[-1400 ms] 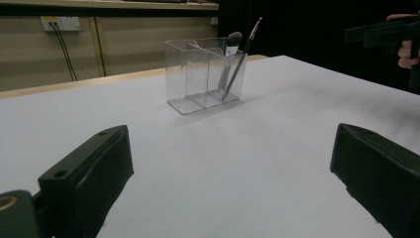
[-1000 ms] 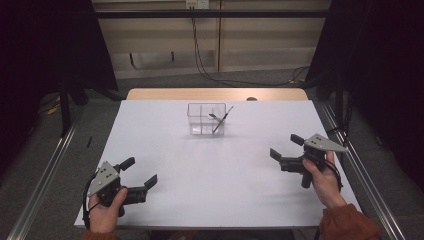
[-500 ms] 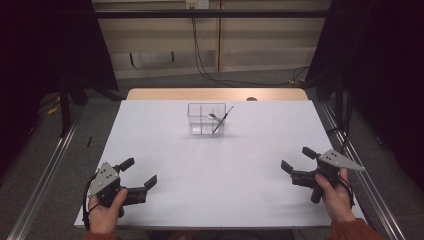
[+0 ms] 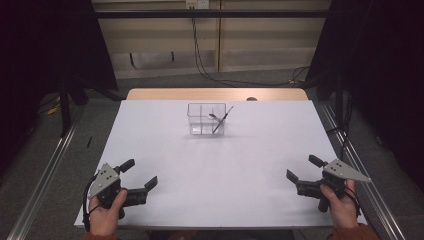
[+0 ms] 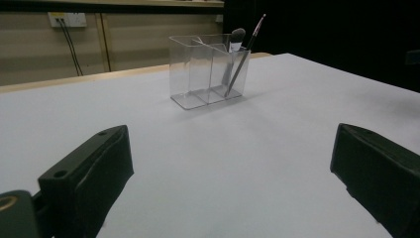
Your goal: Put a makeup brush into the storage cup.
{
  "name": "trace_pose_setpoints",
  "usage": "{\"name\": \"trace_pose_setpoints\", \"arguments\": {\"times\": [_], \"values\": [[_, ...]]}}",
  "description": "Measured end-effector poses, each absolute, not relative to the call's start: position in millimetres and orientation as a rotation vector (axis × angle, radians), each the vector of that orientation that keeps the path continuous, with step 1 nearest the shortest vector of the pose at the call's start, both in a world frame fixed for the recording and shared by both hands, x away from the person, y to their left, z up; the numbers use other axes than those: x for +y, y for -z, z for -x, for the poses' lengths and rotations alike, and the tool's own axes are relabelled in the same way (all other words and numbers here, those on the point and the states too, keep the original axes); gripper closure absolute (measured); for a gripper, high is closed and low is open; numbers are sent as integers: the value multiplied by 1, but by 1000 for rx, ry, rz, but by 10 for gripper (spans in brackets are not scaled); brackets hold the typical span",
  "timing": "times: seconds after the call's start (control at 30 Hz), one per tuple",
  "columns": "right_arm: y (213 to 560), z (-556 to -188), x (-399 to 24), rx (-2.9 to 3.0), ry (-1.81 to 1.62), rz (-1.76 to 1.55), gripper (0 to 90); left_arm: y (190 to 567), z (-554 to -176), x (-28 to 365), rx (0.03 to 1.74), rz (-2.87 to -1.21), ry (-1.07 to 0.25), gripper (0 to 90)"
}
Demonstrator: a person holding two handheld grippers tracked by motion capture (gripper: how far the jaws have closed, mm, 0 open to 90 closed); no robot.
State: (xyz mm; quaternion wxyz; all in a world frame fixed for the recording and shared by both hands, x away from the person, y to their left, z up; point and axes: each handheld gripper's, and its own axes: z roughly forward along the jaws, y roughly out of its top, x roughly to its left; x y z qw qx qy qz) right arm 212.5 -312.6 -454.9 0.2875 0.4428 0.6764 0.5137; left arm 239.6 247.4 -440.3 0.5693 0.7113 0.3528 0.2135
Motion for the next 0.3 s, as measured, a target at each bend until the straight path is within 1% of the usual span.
{"name": "trace_pose_setpoints", "arguments": {"times": [0.3], "values": [[458,-214,-313,1837,-1371,-1164,15,439,-241,249,826,-1668,-507,18]]}}
